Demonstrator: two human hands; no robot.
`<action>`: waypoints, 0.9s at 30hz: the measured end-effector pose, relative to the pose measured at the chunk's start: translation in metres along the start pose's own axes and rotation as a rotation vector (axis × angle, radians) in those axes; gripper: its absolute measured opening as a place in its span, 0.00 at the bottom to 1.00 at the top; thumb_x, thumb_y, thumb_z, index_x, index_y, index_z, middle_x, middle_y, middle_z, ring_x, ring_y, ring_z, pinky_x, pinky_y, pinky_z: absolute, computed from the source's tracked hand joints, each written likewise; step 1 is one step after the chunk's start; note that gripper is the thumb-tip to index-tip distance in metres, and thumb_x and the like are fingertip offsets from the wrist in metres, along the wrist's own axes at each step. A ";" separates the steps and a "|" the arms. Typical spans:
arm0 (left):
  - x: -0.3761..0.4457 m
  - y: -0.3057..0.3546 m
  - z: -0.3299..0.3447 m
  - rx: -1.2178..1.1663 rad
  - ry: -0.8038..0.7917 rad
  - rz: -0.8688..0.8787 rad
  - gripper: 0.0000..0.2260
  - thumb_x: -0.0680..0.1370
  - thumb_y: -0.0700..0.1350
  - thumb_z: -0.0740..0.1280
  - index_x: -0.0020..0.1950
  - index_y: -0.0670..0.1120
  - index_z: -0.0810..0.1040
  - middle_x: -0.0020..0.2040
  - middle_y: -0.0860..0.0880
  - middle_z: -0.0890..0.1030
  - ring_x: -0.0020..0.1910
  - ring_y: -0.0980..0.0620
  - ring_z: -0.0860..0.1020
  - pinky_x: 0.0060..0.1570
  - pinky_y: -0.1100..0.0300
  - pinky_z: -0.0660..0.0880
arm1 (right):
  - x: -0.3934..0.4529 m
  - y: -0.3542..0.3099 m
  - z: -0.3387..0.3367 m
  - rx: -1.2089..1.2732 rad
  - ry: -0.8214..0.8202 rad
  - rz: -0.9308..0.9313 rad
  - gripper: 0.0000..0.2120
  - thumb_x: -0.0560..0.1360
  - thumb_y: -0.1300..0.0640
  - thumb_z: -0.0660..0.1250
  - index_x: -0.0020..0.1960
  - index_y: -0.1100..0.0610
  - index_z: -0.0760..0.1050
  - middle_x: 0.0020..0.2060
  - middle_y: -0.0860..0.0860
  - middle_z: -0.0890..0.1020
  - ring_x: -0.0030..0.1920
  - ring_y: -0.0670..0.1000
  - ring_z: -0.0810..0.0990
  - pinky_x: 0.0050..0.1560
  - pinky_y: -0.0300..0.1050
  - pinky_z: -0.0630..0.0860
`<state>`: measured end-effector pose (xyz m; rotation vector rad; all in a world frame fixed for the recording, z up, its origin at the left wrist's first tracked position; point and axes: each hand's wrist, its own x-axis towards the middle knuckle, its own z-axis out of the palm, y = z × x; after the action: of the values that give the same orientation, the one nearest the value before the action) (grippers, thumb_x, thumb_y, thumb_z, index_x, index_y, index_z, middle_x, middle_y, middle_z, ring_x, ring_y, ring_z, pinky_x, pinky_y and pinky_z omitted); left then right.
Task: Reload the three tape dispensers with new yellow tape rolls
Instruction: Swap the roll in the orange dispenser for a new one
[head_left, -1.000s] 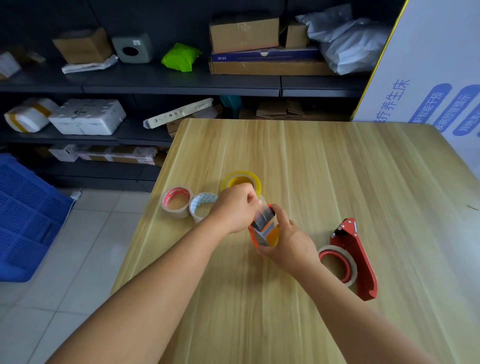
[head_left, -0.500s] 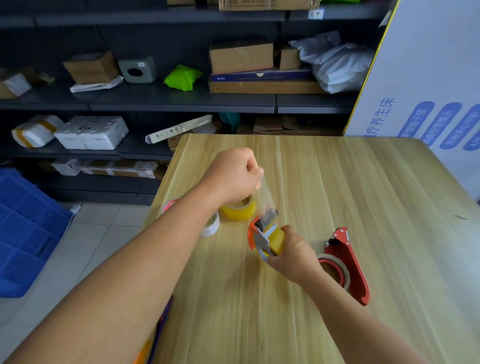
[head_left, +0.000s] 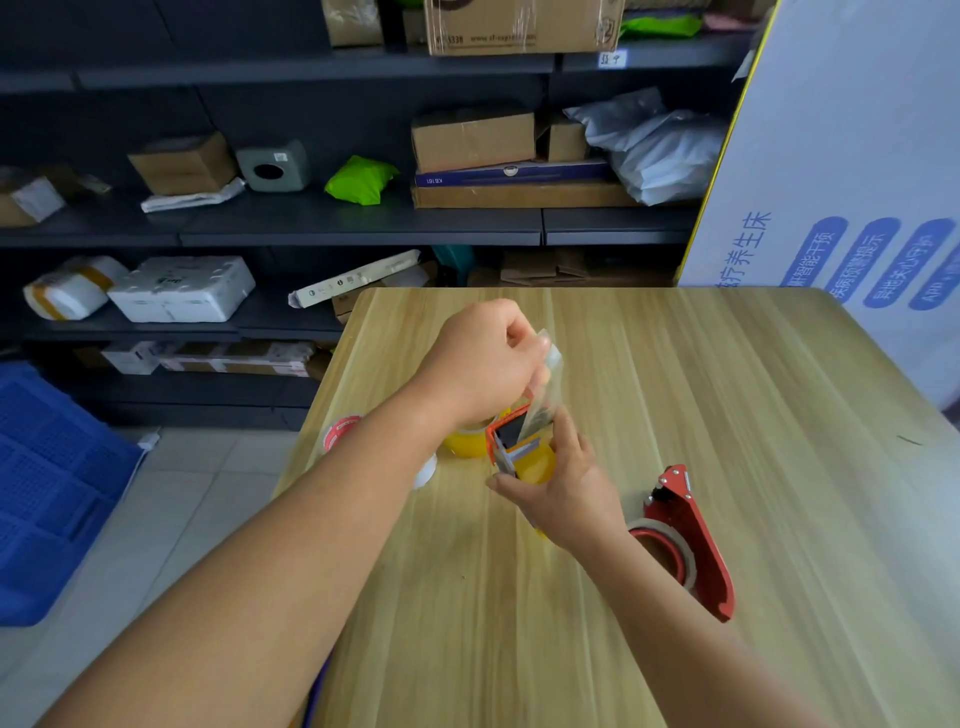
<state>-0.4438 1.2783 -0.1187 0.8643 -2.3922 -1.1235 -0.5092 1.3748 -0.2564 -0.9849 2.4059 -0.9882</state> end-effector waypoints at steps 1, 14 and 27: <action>-0.001 0.001 0.000 -0.003 0.004 0.006 0.08 0.78 0.43 0.62 0.44 0.40 0.76 0.34 0.47 0.85 0.37 0.50 0.83 0.48 0.47 0.80 | 0.001 -0.001 0.000 0.003 0.000 0.000 0.41 0.64 0.38 0.73 0.69 0.41 0.55 0.51 0.44 0.69 0.44 0.51 0.76 0.36 0.42 0.68; 0.010 0.013 -0.043 -0.005 0.040 0.089 0.09 0.79 0.42 0.63 0.40 0.43 0.76 0.34 0.46 0.83 0.34 0.48 0.84 0.39 0.53 0.83 | -0.006 0.027 0.000 0.115 -0.144 0.113 0.33 0.63 0.41 0.71 0.65 0.38 0.62 0.46 0.48 0.80 0.37 0.47 0.79 0.34 0.42 0.73; 0.020 -0.080 -0.048 -0.448 0.210 -0.462 0.02 0.77 0.35 0.65 0.46 0.39 0.77 0.35 0.44 0.79 0.33 0.49 0.78 0.37 0.56 0.79 | -0.018 0.028 -0.036 0.305 -0.150 0.073 0.32 0.65 0.54 0.74 0.58 0.28 0.62 0.49 0.39 0.76 0.46 0.44 0.80 0.47 0.45 0.80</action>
<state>-0.4028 1.1980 -0.1500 1.3227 -1.7110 -1.5662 -0.5298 1.4192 -0.2507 -0.8235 2.0760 -1.1672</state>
